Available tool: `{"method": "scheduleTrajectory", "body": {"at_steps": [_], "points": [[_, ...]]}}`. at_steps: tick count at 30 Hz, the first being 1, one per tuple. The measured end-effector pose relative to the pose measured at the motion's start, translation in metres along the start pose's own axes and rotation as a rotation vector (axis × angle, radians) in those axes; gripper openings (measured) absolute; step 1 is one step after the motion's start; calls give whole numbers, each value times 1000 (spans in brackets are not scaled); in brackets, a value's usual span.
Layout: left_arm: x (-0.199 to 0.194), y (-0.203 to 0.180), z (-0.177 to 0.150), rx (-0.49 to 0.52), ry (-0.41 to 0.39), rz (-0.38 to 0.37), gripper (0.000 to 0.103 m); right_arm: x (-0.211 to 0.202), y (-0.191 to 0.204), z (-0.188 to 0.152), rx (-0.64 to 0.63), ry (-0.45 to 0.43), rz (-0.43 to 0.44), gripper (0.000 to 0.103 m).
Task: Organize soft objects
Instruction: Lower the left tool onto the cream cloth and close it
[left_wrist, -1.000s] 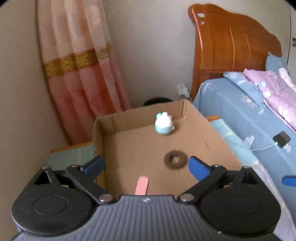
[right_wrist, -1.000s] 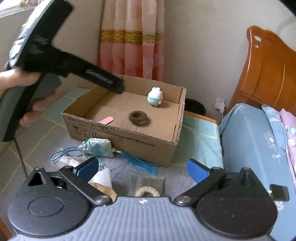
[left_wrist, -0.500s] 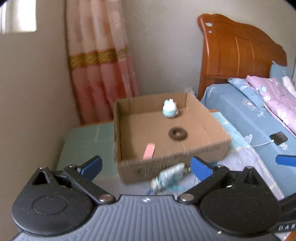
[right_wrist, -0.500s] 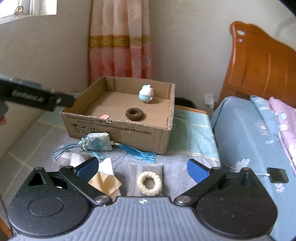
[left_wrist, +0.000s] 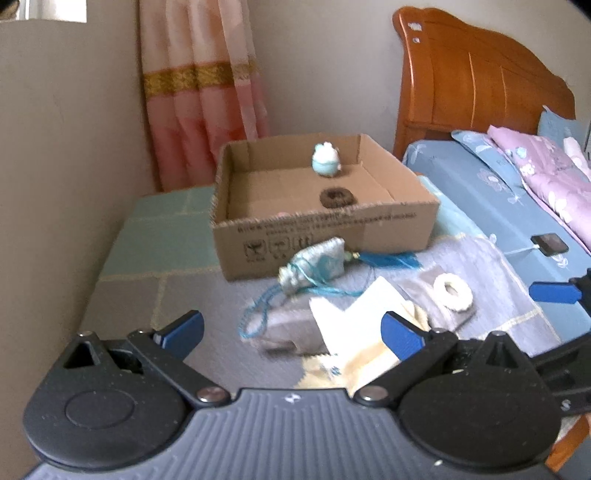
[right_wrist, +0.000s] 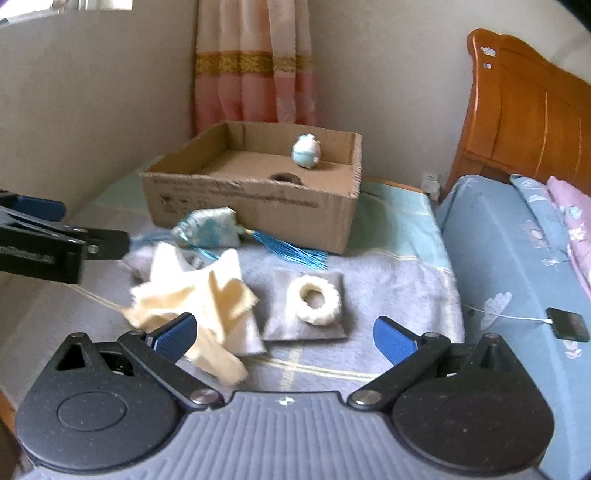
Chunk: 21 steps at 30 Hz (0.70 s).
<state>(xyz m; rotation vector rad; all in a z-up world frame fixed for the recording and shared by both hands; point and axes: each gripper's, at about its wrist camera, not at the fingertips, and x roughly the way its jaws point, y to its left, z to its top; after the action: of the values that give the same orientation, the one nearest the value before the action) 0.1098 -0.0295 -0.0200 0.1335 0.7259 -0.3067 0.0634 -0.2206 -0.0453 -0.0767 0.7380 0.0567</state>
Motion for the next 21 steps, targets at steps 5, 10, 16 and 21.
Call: {"method": "scheduleTrajectory", "body": {"at_steps": [5, 10, 16, 21], "points": [[11, -18, -12, 63, 36, -65, 101, 10, -14, -8, 22, 27, -15, 103], [19, -35, -21, 130, 60, -130, 101, 16, -24, -17, 17, 47, -3, 103], [35, -44, -26, 137, 88, -149, 101, 25, -33, -22, 12, 70, 5, 103], [43, -45, -25, 129, 100, -156, 96, 27, -42, -22, 7, 68, -6, 103]]}}
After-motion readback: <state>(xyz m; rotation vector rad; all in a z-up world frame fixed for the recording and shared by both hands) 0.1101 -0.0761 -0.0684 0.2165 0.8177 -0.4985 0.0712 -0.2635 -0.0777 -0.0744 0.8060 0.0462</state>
